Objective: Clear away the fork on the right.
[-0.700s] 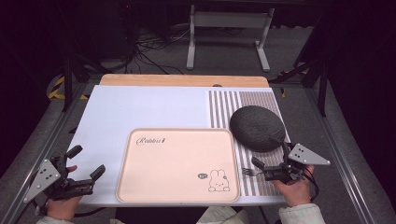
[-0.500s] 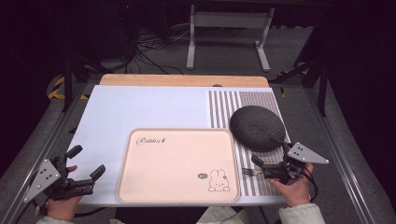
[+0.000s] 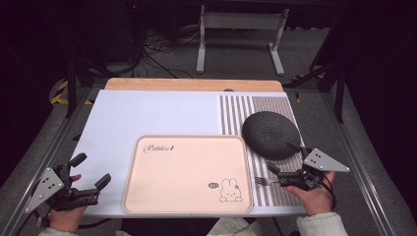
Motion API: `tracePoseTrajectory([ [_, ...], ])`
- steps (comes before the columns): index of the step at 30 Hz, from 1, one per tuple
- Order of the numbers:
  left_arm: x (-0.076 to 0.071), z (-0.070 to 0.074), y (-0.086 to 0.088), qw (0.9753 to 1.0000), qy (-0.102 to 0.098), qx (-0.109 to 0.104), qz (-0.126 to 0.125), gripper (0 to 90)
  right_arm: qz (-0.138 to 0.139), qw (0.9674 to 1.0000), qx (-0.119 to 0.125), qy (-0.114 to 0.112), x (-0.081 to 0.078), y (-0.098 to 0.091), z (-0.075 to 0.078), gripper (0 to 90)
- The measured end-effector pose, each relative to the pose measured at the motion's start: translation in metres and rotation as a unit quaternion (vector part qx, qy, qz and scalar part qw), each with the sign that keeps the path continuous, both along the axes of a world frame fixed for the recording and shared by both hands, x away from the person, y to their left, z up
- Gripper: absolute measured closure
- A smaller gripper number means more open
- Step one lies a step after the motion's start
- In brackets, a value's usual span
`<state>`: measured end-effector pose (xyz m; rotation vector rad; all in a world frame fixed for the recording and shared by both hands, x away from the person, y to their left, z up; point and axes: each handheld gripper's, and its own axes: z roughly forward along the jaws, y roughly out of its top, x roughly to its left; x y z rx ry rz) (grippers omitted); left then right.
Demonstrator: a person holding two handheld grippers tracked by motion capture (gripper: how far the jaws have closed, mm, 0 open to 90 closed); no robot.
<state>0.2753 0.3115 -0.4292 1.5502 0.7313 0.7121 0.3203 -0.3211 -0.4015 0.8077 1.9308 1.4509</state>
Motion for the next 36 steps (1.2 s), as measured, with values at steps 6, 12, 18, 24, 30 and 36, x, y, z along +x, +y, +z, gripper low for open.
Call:
tracePoseTrajectory([
  [6, 0.0, 0.0, 0.0, 1.0, 0.001, 0.0, 0.0, 0.2, 0.028, 0.9981, -0.051, 0.018, 0.005, 0.001, 0.019, 8.7],
  [12, 0.0, 0.0, 0.0, 1.0, 0.001, -0.001, 0.0, 0.2, 0.054, 0.9922, -0.099, 0.053, 0.012, 0.002, 0.036, 13.9],
  [18, 0.0, 0.0, 0.0, 1.0, 0.002, -0.001, -0.001, 0.2, 0.066, 0.9856, -0.138, 0.072, 0.018, 0.004, 0.048, 14.6],
  [24, 0.0, 0.0, 0.0, 1.0, 0.002, -0.001, -0.001, 0.2, 0.083, 0.9725, -0.189, 0.108, 0.026, 0.005, 0.055, 14.5],
  [30, 0.0, 0.0, 0.0, 1.0, 0.002, -0.001, 0.0, 0.2, 0.1, 0.9568, -0.236, 0.138, 0.03, 0.008, 0.06, 14.5],
  [36, 0.001, 0.0, 0.0, 1.0, 0.003, 0.0, -0.002, 0.2, 0.114, 0.9404, -0.277, 0.16, 0.034, 0.012, 0.062, 14.5],
])
